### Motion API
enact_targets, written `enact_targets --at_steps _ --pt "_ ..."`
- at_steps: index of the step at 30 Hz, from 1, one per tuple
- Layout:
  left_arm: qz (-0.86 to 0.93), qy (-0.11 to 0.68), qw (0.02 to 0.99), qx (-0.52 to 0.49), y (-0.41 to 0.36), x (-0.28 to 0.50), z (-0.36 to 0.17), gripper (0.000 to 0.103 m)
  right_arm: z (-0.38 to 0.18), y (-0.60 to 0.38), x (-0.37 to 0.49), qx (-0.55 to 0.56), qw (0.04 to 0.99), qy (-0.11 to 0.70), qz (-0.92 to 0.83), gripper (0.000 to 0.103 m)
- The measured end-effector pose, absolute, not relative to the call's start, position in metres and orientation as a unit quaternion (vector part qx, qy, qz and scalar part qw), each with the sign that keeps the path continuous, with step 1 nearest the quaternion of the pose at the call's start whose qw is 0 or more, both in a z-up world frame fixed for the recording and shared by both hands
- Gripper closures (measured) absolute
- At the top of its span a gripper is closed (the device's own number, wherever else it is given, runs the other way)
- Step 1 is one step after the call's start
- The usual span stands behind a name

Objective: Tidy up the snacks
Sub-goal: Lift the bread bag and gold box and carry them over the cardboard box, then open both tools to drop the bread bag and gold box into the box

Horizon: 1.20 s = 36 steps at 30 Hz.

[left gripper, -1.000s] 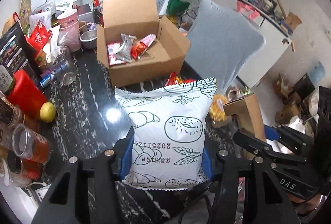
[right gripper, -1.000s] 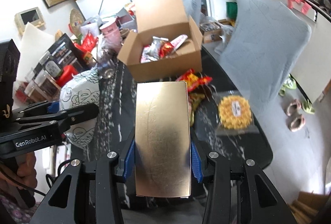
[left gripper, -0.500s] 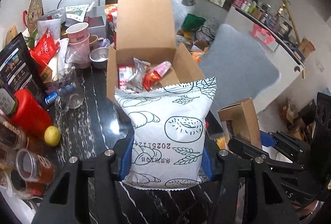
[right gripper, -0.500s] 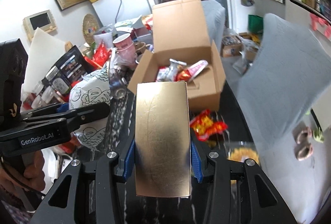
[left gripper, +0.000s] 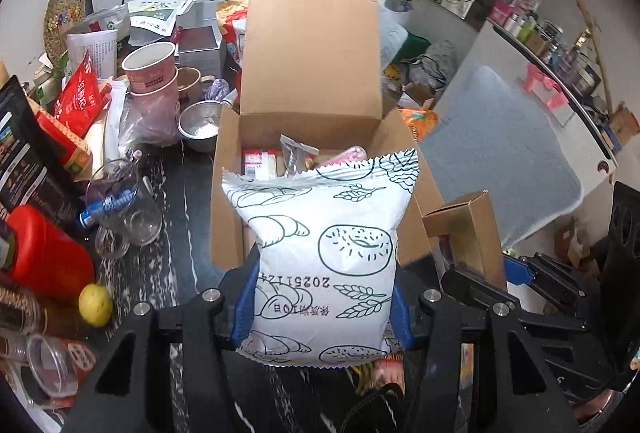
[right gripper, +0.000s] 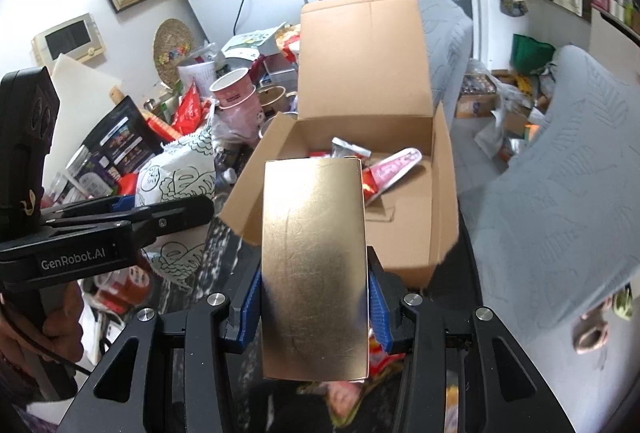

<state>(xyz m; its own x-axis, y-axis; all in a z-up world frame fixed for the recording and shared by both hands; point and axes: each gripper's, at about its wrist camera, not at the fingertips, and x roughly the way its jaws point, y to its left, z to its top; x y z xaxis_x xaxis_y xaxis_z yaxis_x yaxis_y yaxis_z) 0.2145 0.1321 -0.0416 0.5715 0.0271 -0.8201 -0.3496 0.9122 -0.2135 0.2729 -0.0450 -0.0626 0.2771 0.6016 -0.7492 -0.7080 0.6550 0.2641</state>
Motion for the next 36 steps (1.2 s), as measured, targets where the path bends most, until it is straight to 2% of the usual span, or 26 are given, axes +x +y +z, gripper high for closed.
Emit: enact_targets --at_steps 17,36 --pt "0.139 0.465 0.857 -0.175 0.164 0.291 -0.071 0.050 -0.092 -0.004 0.362 -0.074 0.784 0.443 0.429 0.059" --pt "0.183 0.479 0.845 -0.150 0.205 0.361 -0.129 0.050 -0.145 0.046 0.427 -0.104 0.777 0.467 0.410 0.059"
